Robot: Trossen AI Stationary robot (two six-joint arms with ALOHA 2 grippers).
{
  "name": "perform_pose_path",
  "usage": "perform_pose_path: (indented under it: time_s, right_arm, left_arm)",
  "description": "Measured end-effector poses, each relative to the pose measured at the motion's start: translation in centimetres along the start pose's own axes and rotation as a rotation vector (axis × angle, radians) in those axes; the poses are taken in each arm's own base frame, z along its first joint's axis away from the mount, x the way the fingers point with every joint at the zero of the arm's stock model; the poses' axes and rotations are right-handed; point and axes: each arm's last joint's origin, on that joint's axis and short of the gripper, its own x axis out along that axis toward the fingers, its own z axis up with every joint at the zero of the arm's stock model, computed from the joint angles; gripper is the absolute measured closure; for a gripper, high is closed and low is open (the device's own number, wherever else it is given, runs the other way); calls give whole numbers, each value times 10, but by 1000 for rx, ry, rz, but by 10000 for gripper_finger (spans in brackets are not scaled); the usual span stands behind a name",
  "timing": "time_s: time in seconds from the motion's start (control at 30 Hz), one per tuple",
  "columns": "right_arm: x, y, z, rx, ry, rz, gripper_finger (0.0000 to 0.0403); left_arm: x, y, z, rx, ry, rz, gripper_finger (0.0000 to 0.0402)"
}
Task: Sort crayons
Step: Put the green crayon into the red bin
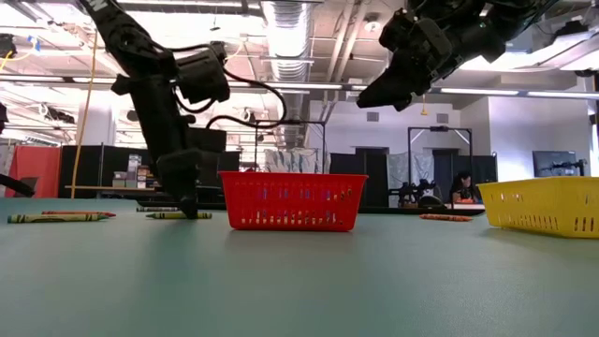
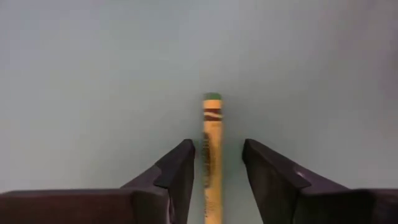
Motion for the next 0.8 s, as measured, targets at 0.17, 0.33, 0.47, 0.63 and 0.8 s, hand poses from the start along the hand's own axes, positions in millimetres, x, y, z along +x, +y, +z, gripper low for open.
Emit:
perform_pose_path:
  time_s: [0.17, 0.33, 0.47, 0.63, 0.8]
  right_arm:
    - [0, 1, 0, -1, 1, 2, 306]
    - [1, 3, 0, -4, 1, 10, 306]
    - [1, 6, 0, -4, 3, 19, 306]
    - [3, 15, 0, -20, 6, 36, 306]
    - [4, 22, 1, -33, 7, 57, 306]
  left_arm:
    - [15, -1, -3, 17, 52, 12, 271]
    - [16, -1, -4, 55, 52, 12, 344]
    - [11, 0, 0, 59, 2, 14, 388]
    - [-2, -3, 7, 32, -84, -11, 387]
    - [-29, -15, 27, 66, -211, -82, 388]
